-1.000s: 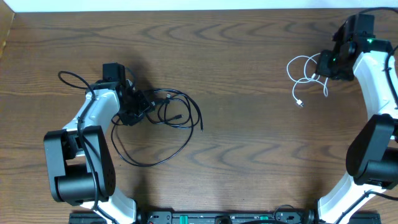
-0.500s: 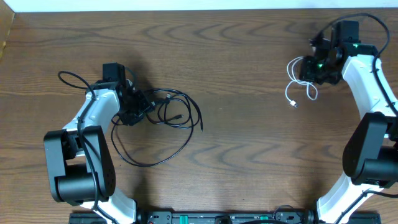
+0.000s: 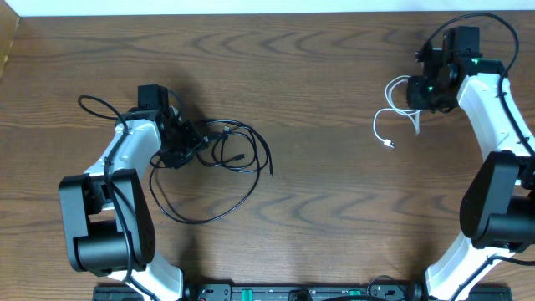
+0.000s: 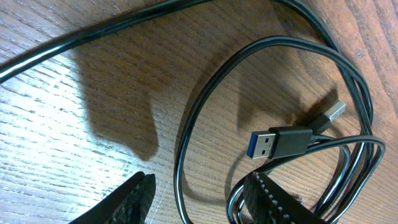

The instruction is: Untangle cables

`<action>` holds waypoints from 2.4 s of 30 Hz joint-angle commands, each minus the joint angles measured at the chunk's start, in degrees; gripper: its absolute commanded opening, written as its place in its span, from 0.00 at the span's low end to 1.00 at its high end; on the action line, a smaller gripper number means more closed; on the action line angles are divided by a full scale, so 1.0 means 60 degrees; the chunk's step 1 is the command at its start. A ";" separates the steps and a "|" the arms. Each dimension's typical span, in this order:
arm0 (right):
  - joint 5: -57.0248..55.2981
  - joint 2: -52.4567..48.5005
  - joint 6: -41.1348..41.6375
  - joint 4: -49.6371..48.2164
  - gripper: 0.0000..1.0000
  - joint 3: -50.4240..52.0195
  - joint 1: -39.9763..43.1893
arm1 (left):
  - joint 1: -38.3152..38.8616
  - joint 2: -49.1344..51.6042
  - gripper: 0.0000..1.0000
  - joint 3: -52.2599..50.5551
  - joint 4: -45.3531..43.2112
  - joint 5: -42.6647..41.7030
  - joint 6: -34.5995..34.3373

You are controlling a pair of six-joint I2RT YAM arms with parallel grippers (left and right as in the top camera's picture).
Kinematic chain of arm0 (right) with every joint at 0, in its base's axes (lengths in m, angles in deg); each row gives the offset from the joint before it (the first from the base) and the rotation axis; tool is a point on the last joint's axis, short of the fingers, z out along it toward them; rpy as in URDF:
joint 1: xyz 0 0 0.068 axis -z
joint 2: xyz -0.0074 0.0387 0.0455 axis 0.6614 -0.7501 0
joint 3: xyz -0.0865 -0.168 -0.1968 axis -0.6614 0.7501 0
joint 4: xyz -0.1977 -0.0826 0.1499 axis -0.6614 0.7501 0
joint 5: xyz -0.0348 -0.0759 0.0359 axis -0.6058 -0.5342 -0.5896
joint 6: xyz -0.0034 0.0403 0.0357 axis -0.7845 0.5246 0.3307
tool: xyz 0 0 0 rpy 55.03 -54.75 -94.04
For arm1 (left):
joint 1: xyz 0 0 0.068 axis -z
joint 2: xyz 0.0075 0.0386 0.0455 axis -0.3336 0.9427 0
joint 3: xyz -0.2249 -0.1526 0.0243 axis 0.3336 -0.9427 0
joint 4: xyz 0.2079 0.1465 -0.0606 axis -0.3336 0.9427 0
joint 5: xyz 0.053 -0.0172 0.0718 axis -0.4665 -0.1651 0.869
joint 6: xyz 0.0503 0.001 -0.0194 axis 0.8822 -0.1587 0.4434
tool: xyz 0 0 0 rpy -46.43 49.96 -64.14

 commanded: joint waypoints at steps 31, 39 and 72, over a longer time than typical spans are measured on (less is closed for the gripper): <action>0.1606 -0.0146 0.1064 -0.3027 0.99 0.1370 -0.4619 | -0.0026 0.0102 0.99 -0.0219 -0.0430 -0.1297 0.0634; -0.5304 -0.0153 0.1064 -0.2940 0.97 0.1370 -0.5588 | -0.0026 0.0102 1.00 -0.0219 -0.0390 -0.1300 0.0634; -0.0976 -0.2324 0.1133 -0.4299 0.01 0.1370 -0.2736 | -0.0026 0.0102 1.00 -0.0219 -0.0393 -0.1300 0.0634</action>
